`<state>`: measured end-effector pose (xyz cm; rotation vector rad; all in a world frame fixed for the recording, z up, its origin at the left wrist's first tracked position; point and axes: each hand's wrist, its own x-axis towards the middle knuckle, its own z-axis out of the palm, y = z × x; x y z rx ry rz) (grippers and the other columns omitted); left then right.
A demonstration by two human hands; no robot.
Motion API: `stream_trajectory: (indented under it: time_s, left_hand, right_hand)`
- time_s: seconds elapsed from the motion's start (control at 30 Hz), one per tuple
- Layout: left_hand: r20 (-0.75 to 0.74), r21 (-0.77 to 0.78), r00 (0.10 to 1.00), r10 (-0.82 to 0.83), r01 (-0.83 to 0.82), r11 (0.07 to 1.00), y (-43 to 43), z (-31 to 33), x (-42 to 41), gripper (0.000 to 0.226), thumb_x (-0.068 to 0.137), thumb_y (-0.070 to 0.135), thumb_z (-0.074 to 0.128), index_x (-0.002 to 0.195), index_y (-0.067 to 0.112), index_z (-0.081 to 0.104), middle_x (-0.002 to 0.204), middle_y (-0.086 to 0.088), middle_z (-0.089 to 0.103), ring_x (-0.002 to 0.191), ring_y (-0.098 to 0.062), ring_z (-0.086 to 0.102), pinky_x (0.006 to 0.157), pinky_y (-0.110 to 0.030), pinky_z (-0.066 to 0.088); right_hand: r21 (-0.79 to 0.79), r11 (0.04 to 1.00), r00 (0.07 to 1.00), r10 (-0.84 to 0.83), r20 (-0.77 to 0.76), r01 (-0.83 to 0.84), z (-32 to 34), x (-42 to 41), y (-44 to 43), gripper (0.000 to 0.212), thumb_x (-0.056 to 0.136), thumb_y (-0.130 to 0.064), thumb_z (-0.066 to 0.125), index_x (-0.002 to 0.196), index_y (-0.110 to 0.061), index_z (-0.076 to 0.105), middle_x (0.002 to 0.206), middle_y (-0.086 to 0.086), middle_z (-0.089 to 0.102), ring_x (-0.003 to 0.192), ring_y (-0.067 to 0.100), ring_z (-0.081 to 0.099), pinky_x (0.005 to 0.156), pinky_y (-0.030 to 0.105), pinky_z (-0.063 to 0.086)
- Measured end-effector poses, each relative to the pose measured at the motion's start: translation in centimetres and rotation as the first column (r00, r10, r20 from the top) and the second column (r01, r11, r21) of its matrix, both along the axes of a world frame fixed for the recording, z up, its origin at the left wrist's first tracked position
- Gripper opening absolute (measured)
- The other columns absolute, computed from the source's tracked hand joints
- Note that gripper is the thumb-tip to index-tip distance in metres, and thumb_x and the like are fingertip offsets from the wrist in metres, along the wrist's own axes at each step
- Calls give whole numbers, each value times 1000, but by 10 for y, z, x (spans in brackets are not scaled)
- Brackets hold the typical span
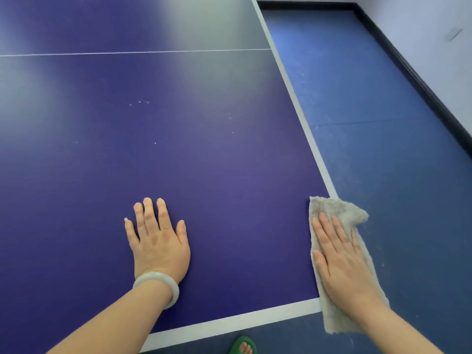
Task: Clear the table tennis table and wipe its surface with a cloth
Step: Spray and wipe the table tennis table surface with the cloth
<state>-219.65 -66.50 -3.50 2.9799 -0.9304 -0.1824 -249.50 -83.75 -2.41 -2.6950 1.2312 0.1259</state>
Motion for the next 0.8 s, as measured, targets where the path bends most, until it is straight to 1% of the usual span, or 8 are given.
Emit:
stream_trajectory:
  time_s: [0.17, 0.27, 0.4, 0.5, 0.6, 0.63, 0.7, 0.8]
  left_hand:
    - [14, 23, 1000, -1, 0, 1000, -1, 0, 1, 72, 95, 47, 5, 157, 11, 9, 164, -13, 8, 152, -29, 0, 123, -50, 0]
    - [11, 26, 1000, 7, -7, 1000, -1, 0, 1, 72, 94, 47, 5, 157, 11, 9, 164, -12, 8, 152, -28, -1, 123, -50, 1]
    - [10, 12, 1000, 8, -8, 1000, -1, 1, 2, 73, 93, 48, 1, 157, 12, 8, 165, -11, 7, 152, -28, -1, 123, -51, 2]
    - [25, -2, 1000, 7, -7, 1000, -1, -3, 3, 64, 99, 44, 4, 155, 12, 9, 163, -12, 14, 152, -30, 5, 123, -52, 7]
    - [28, -6, 1000, 8, -8, 1000, 0, -5, 4, 66, 98, 47, 8, 152, 10, 14, 161, -14, 23, 151, -33, 14, 121, -55, 15]
    - [26, -8, 1000, 2, -2, 1000, 1, -6, 3, 67, 97, 47, 9, 152, 10, 17, 160, -15, 25, 150, -33, 16, 120, -56, 18]
    - [9, -20, 1000, -12, 12, 1000, 1, -5, 3, 68, 97, 46, 14, 152, 7, 24, 159, -18, 27, 149, -35, 18, 118, -58, 20]
    - [-6, -52, 1000, -24, 24, 998, 1, -4, 4, 68, 97, 44, 20, 150, 4, 31, 157, -20, 28, 149, -37, 20, 117, -60, 22]
  right_hand:
    - [-25, 1000, 1000, -9, 9, 9, -4, 30, -22, 61, 99, -37, 17, 158, -24, 9, 165, -7, 3, 152, 12, -2, 122, 42, 0]
    - [-14, 998, 997, -63, 37, 63, -7, 87, -54, 65, 95, -42, 6, 157, -25, 1, 164, -9, -4, 151, 12, -9, 123, 44, -3]
    - [10, 995, 993, -103, 51, 103, -7, 186, -69, 59, 103, -35, 14, 158, -21, -5, 165, -4, -9, 151, 17, -12, 122, 44, -9]
    - [-22, 995, 994, 96, 55, -95, -9, 229, -36, 59, 104, -36, 11, 158, -19, -5, 165, -2, -10, 151, 19, -13, 122, 45, -10]
    - [-44, 966, 964, 257, 68, -254, -14, 210, -12, 61, 100, -40, 8, 158, -21, 0, 165, -4, -6, 151, 15, -12, 124, 46, 0]
    - [-48, 976, 973, 217, 73, -214, -17, 196, -11, 61, 100, -40, 8, 158, -22, 0, 165, -5, -5, 151, 13, -12, 124, 46, 2]
    - [-44, 999, 997, -1, 79, 5, -20, 167, -7, 62, 98, -40, 8, 158, -22, 1, 165, -5, -2, 152, 14, -8, 123, 47, 5]
    - [-57, 962, 962, -261, 85, 266, -21, 165, 18, 65, 97, -40, 8, 157, -14, 10, 165, 2, 7, 152, 21, 4, 122, 52, 10]
